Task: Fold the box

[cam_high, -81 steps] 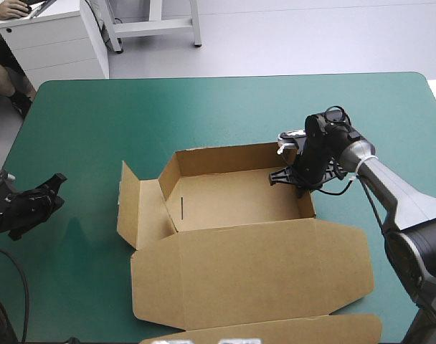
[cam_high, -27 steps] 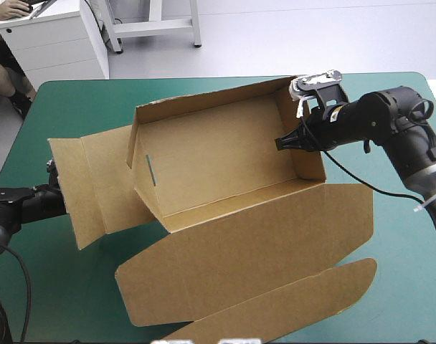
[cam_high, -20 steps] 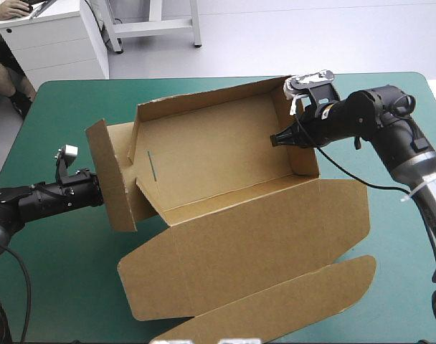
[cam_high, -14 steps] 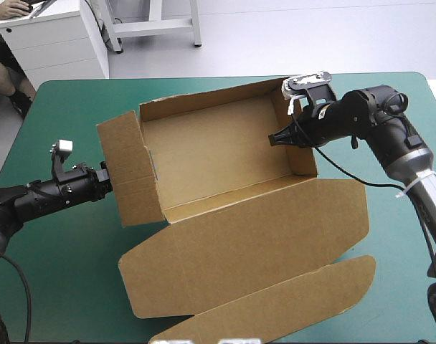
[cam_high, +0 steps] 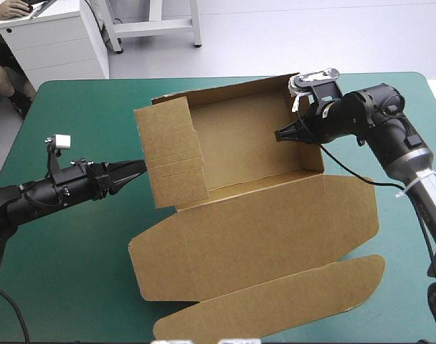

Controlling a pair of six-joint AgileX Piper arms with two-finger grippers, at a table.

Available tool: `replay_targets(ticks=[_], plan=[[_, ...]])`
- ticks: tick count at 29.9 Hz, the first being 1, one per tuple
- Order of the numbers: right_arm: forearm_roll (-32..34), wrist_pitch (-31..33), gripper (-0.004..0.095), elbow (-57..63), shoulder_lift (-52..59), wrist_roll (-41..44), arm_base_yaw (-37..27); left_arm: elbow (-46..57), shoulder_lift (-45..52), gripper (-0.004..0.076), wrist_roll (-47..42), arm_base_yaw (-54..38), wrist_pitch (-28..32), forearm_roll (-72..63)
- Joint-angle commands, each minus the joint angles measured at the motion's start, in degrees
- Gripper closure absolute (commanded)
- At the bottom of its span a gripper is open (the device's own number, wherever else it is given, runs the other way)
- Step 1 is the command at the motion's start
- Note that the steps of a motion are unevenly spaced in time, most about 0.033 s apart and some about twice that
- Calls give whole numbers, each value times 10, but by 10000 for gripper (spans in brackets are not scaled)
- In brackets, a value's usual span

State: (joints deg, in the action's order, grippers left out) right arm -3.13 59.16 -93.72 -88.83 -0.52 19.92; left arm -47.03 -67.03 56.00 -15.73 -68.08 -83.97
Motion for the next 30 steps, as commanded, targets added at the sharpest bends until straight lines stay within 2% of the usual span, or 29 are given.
replay_targets(ticks=[1, 16, 25, 30], plan=[[-4, -35, 928, -19, 21, 5, -2, -28, 32, 216, -3, 3, -60, -46], [-6, -41, 926, -19, 13, 34, -2, -28, 55, 220, -6, 31, -59, -47], [-12, -37, 926, -19, 13, 38, -2, -28, 51, 221, -2, 65, 7, -99], [-15, -37, 926, -19, 13, 38, -2, -31, 49, 232, -4, 65, 14, -130]])
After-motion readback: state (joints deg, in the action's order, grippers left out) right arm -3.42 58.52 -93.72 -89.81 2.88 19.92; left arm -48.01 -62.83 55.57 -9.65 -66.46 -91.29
